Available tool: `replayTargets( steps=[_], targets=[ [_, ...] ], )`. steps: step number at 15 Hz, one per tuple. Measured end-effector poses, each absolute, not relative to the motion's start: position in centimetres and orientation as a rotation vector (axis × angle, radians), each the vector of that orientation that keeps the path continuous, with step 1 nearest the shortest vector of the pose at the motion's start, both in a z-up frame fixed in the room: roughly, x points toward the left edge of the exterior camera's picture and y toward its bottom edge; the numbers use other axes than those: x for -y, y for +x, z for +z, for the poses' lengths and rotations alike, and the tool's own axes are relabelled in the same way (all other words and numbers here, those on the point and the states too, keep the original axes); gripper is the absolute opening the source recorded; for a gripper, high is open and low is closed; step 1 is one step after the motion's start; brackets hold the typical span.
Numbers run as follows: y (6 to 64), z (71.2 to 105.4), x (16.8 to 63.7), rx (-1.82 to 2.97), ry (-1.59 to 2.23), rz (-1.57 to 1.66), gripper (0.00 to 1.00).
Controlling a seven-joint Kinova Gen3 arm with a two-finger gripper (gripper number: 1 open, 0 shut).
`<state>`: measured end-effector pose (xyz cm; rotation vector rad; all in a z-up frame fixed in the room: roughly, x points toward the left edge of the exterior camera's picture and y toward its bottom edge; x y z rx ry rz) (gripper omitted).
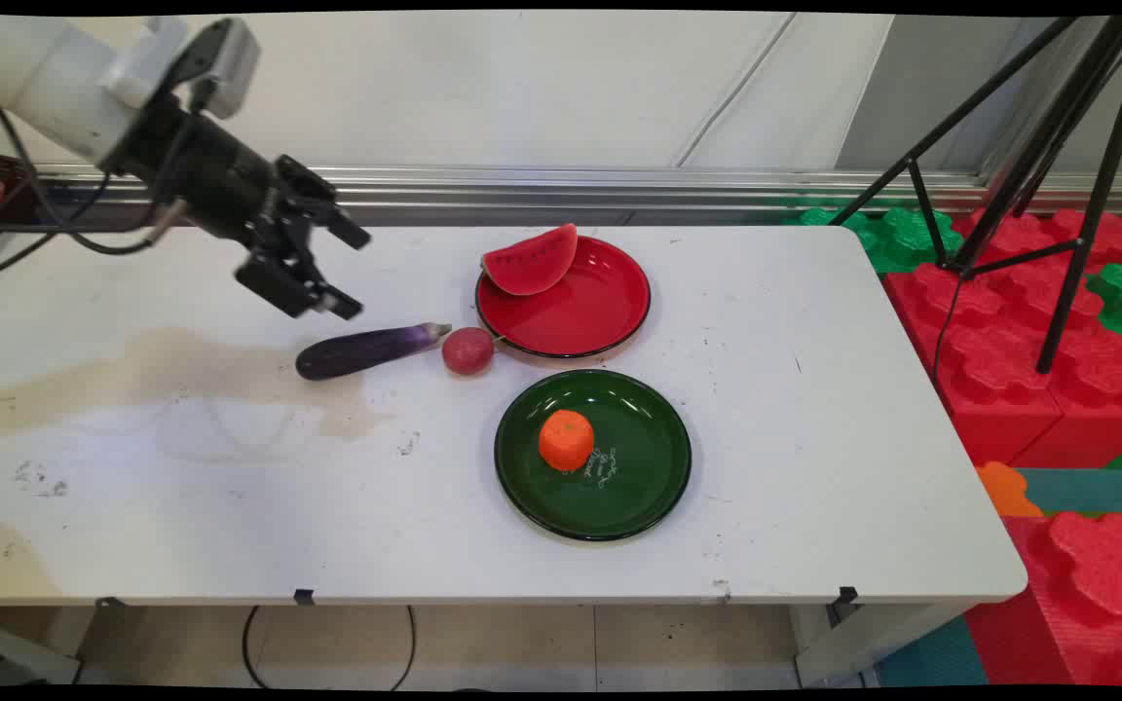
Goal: Pick up the mandarin from the green plate
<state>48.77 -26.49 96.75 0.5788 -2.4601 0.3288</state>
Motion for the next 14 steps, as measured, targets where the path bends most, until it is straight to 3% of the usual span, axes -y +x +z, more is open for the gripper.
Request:
replayTargets(
  steps=[14],
  targets=[
    [35.7, 90.9, 29.6, 2.512, 0.475, 0.229, 1.00]
  ],
)
